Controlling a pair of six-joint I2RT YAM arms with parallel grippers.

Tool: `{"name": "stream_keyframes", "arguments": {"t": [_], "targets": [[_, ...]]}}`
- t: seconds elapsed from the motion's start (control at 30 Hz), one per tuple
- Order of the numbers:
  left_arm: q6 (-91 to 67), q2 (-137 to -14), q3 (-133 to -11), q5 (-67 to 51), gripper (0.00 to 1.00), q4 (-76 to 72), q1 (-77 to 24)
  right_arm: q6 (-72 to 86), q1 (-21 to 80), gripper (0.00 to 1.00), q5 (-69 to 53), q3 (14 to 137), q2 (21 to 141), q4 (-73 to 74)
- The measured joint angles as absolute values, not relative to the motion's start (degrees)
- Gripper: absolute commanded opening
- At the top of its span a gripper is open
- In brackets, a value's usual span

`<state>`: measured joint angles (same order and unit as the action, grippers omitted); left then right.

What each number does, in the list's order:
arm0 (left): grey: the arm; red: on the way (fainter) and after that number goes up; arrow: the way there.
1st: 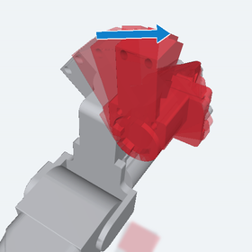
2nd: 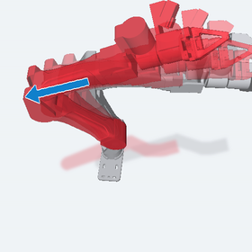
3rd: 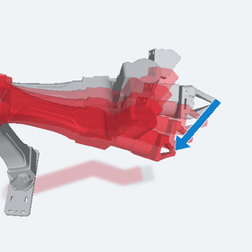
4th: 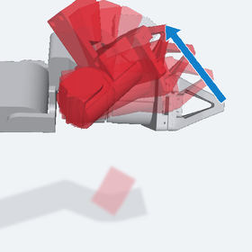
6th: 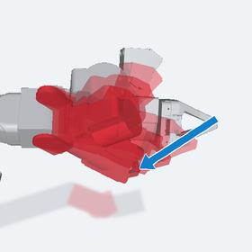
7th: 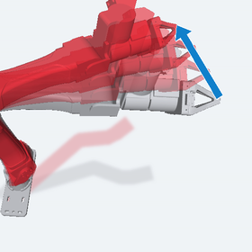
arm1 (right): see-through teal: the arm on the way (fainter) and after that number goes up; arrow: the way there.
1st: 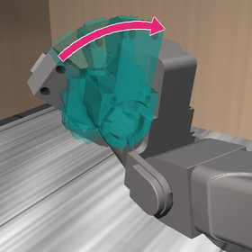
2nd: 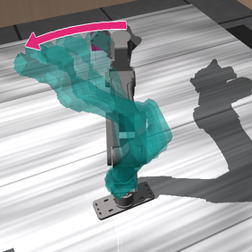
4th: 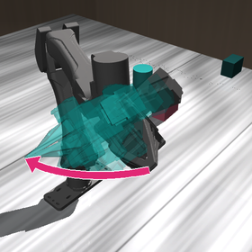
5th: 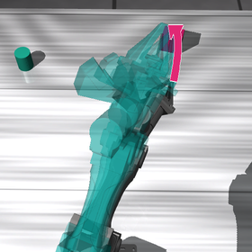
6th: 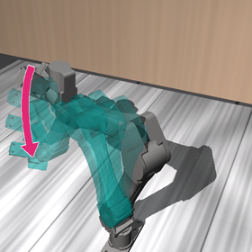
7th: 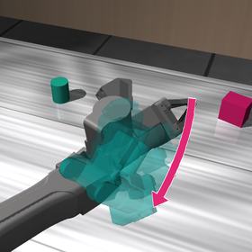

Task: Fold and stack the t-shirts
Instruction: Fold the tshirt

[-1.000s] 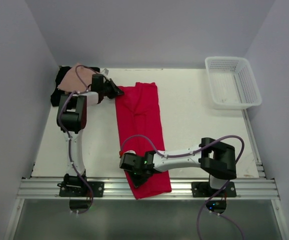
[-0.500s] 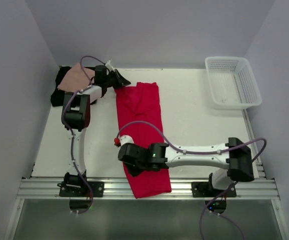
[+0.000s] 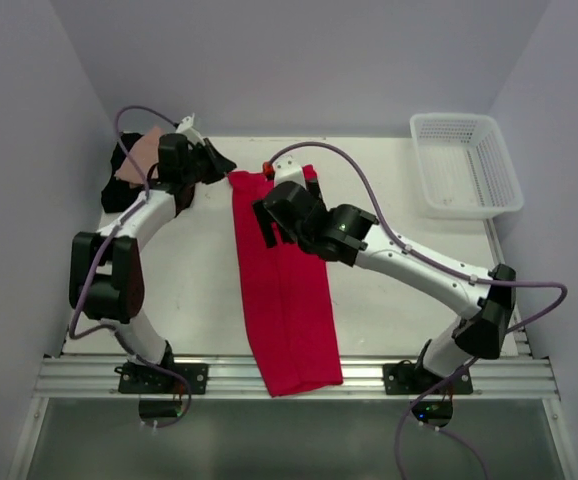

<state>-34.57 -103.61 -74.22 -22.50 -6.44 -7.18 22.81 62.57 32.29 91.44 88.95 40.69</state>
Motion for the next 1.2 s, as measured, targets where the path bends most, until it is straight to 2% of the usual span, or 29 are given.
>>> {"name": "stream_keyframes", "arguments": {"t": [0.2,0.4,0.43,0.5,0.53,0.57,0.67,0.7,0.8,0.87,1.03,1.2], "targets": [[-33.85,-90.37,-57.14,-17.45,0.0,-6.85,-7.25,15.57,55.4,0.88,31.46,98.76,100.33,40.69],[-33.82,-83.15,-45.15,-15.03,0.0,-2.57,-8.78,11.27,50.68,0.78,26.3,108.9,111.02,40.4],[-33.82,-80.86,-43.81,-14.59,0.0,-1.74,-9.17,10.83,49.84,0.74,25.26,110.72,112.86,40.53],[-33.82,-75.42,-41.52,-14.02,0.0,-0.73,-9.69,9.98,48.21,0.57,22.63,115.39,117.03,40.84],[-33.82,-72.47,-40.49,-13.58,0.0,-0.34,-9.8,9.61,47.35,0.48,21.28,118.3,119.55,41.45],[-33.82,-69.49,-39.64,-13.26,0.0,0.01,-9.8,9.19,46.57,0.32,19.88,121.47,122.34,41.74],[-33.85,-62.0,-37.28,-12.45,0.0,1.17,-9.89,8.34,44.58,0.14,15.94,130.43,130.37,43.35],[-33.85,-59.92,-36.47,-12.14,0.0,1.48,-9.96,7.9,43.97,0.12,14.5,133.23,133.16,43.64],[-33.89,-55.42,-34.09,-11.73,0.0,2.83,-10.33,7.05,42.7,0.08,10.5,138.04,139.41,44.71],[-34.06,-53.36,-32.36,-11.75,0.0,3.99,-10.66,6.5,42.28,0.09,7.55,138.63,142.15,44.73],[-34.87,-50.72,-28.21,-11.75,0.0,6.0,-12.01,5.3,41.87,0.27,-0.38,139.59,147.0,44.97],[-34.89,-49.93,-27.09,-11.75,0.0,7.86,-12.21,4.58,41.58,0.33,-5.56,142.02,150.41,44.86]]}}
